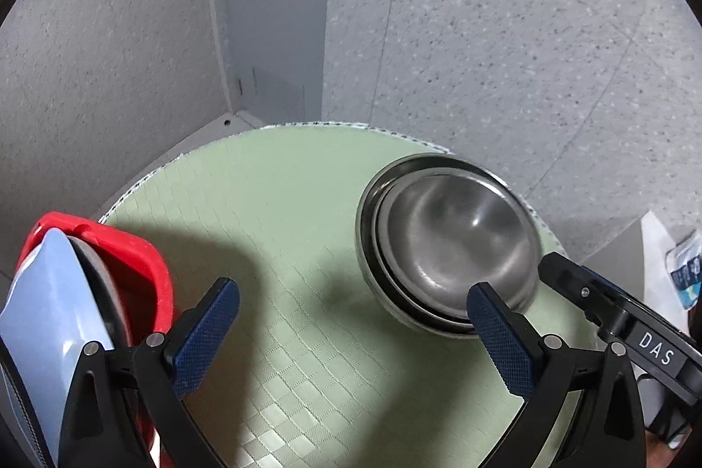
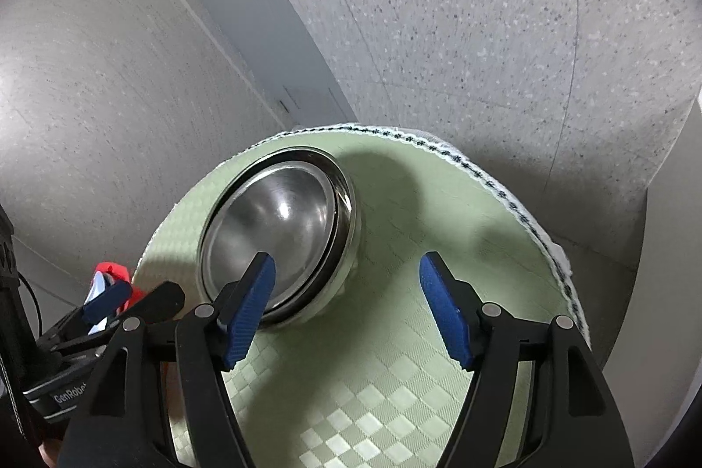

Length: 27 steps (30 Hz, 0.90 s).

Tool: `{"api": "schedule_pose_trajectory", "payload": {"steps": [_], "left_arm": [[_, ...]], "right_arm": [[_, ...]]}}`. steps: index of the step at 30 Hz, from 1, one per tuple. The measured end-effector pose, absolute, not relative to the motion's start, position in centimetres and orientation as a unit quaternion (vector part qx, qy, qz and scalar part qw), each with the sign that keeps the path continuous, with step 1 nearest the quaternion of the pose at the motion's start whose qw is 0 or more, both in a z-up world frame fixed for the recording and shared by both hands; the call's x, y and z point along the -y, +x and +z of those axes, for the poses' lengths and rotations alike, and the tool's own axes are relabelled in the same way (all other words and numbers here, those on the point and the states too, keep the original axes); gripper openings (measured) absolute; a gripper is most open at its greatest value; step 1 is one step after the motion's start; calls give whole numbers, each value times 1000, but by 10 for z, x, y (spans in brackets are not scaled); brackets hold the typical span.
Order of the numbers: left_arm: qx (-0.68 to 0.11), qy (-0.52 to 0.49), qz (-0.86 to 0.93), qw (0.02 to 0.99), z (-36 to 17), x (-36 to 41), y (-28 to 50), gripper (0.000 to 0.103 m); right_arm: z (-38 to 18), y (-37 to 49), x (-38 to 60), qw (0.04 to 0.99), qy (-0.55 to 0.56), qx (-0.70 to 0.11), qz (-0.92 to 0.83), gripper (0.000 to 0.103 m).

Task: Organize plates and bowls
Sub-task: 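Grasp the rim of the nested steel bowl stack with both grippers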

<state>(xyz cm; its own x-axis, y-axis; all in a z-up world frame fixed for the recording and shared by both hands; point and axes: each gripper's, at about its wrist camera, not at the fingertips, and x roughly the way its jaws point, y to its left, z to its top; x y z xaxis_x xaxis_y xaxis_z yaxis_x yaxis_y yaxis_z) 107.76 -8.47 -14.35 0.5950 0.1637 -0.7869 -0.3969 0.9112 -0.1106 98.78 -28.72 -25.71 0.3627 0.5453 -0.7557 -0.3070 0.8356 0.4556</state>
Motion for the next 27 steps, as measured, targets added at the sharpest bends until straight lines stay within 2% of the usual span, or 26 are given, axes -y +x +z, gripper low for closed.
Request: {"api": "schedule_pose_trajectory", "payload": {"steps": [7,9,12,15,19,20,27], "left_arm": [[-438,-143,173,871,-167,81,1103,101],[-440,-142,177,869,-172,78,1108,92],[-441,-141,179,868,-179,77,1119,83],[-442,-147,173,868,-184,76,1127,74],[-445,-148,148,871,-189,79,1135,40],[-445,-148,138,872,-189,81,1136,32],[-441,-142,150,874,-186,85,1124,30]], "right_arm": [[-287,1000,272,794,133,-529,267,70],[-294,1004,269,790,137,-535,266,70],[-303,1011,265,782,150,-540,271,70],[-308,1014,260,778,156,-542,276,64],[-314,1015,253,764,171,-547,296,46],[-315,1014,251,764,168,-548,295,45],[-312,999,251,768,160,-543,300,44]]}}
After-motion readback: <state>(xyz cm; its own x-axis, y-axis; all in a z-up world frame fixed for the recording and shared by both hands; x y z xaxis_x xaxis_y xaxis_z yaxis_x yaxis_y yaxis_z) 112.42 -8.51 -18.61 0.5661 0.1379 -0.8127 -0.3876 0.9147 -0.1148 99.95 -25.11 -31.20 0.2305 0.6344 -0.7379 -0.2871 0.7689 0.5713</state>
